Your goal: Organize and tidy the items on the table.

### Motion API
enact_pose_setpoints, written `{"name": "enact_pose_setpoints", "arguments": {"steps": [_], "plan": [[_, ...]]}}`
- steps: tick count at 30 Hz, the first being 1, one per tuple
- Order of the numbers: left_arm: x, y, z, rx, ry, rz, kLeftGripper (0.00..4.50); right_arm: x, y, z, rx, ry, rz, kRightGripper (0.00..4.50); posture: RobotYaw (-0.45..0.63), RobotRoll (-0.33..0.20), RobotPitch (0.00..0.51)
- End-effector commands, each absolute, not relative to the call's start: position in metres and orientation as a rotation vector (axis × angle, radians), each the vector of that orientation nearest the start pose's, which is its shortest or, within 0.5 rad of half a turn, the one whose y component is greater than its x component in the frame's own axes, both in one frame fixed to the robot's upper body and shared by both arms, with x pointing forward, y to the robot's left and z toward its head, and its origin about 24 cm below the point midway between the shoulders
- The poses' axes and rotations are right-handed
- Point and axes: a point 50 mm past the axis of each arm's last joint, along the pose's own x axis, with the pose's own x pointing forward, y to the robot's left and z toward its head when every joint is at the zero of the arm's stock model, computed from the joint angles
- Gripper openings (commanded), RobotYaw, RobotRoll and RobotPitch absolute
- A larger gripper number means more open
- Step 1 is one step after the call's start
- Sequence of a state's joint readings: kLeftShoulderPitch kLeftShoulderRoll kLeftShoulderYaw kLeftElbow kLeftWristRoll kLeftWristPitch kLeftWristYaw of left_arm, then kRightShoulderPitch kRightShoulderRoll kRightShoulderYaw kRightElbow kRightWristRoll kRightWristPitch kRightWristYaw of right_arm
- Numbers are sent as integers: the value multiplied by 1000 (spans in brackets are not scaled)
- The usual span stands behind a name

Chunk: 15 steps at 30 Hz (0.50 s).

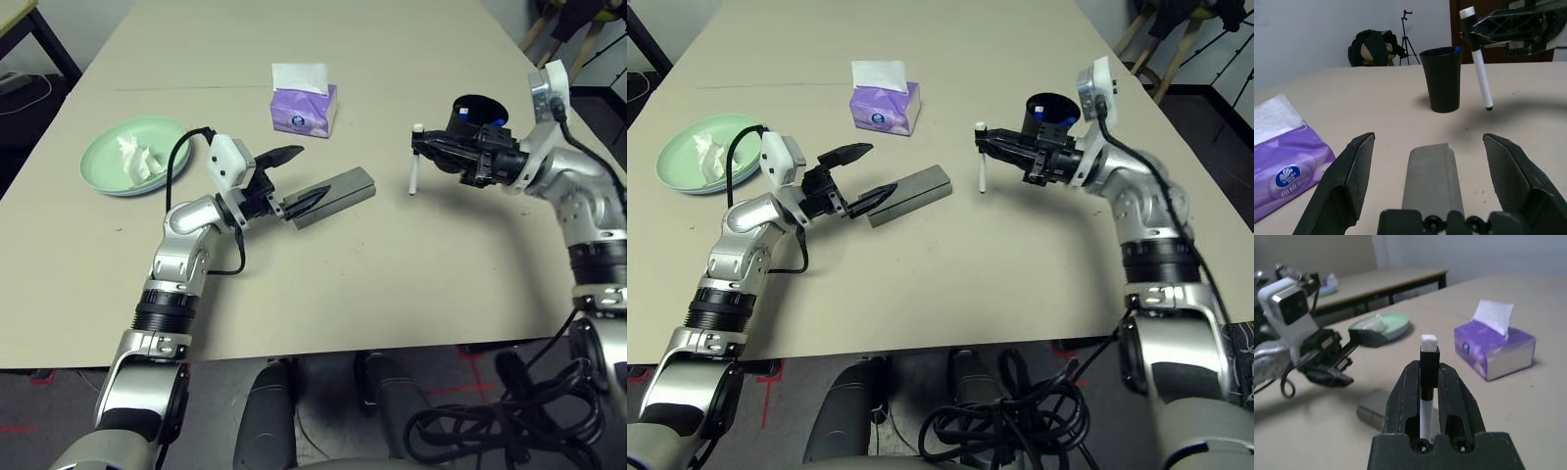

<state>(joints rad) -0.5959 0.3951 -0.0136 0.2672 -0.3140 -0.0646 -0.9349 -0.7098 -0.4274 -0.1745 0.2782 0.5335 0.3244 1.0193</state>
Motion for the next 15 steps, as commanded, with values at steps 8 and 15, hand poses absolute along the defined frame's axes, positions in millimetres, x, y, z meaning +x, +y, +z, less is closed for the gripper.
{"name": "enact_pose_setpoints", "arguments": {"steps": [8,15], "plan": [[332,153,167,256,-319,-988,4500,337,-185,208,192,-528,703,323,-5,0,99],[333,153,167,257,-319,-986,4500,342,-186,231,190,-713,503,323,-5,0,95]]}}
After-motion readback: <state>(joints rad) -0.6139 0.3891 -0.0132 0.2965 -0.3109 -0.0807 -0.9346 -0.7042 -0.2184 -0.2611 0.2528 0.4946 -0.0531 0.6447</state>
